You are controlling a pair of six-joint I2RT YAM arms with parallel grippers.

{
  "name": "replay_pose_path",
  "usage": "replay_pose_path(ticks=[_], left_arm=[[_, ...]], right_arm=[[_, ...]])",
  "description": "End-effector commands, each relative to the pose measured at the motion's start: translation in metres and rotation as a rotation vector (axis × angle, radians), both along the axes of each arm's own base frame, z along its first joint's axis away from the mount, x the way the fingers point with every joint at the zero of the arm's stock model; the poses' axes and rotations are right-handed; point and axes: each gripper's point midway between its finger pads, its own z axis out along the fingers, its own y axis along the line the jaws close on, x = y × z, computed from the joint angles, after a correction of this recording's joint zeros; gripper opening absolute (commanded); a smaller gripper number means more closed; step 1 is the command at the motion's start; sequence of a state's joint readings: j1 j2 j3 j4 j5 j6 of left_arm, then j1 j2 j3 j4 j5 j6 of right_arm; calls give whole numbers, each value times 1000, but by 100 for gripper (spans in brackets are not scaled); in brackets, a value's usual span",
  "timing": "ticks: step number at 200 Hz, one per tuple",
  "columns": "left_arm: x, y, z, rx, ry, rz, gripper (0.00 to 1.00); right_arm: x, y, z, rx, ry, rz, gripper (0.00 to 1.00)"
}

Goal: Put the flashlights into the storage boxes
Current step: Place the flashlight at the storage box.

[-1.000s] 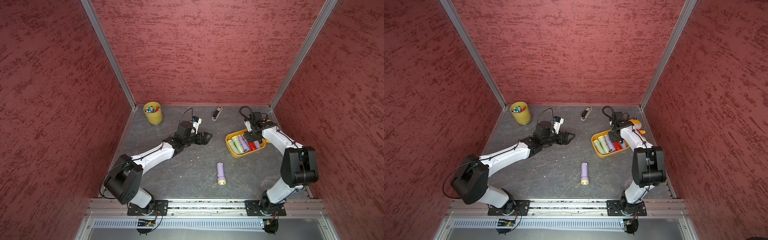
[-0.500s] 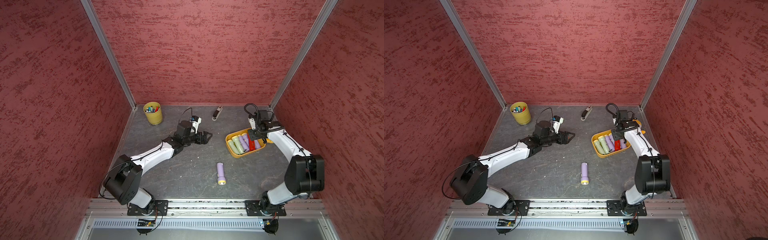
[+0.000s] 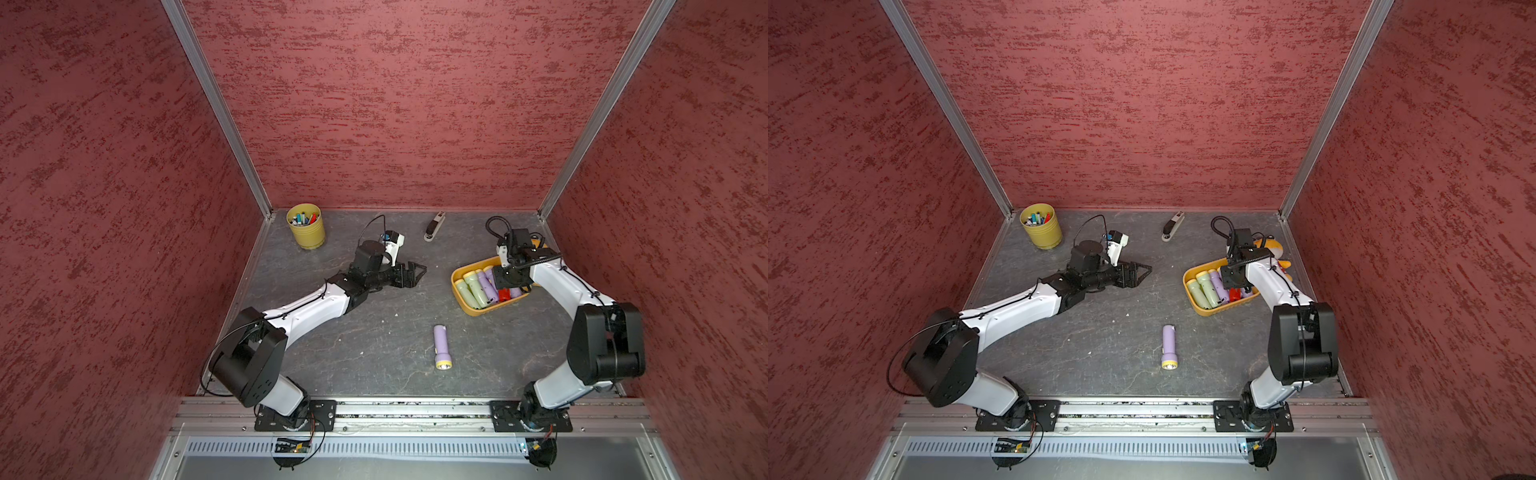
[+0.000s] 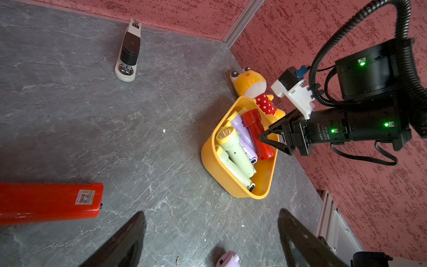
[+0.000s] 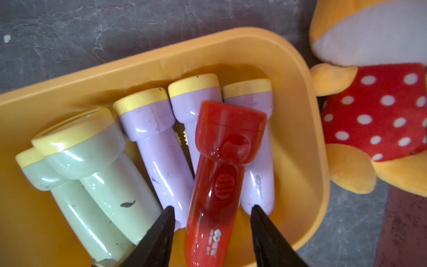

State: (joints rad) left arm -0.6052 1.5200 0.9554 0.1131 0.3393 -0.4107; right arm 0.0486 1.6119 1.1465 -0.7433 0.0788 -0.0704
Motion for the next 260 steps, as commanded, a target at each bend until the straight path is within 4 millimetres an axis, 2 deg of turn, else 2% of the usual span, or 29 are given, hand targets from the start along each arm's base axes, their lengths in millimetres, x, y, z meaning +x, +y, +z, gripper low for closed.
replay_pose_path(ticks=[1, 52, 86, 119, 137, 178, 204, 227, 258, 260], left_arm=[[-1, -1, 9, -12, -30, -9, 89], [1, 3, 13, -13, -51, 6, 89], [1, 0, 14, -10, -55, -6, 89], [1, 0, 12, -9, -50, -5, 89], [1, 0, 12, -9, -53, -8, 89], [3, -2, 13, -9, -59, -11, 89], [4, -4, 12, -11, -53, -18, 89], [3, -3, 13, -14, -56, -18, 89], [1, 0, 13, -7, -54, -13, 89], [1, 0, 14, -8, -55, -12, 89]], right_arm=[[1, 1, -8, 18, 2, -12, 53], [7, 2, -11, 36, -4, 13, 52], [6, 2, -16, 20, 11, 64, 47], [6, 2, -11, -2, 6, 115, 42], [5, 7, -9, 14, 7, 158, 38], [-3, 18, -11, 31, 23, 230, 38], [2, 28, 1, 57, -32, 256, 40], [7, 29, 17, 55, -94, 245, 47], [10, 34, 50, 54, -215, 243, 53], [10, 34, 57, 54, -238, 245, 53]])
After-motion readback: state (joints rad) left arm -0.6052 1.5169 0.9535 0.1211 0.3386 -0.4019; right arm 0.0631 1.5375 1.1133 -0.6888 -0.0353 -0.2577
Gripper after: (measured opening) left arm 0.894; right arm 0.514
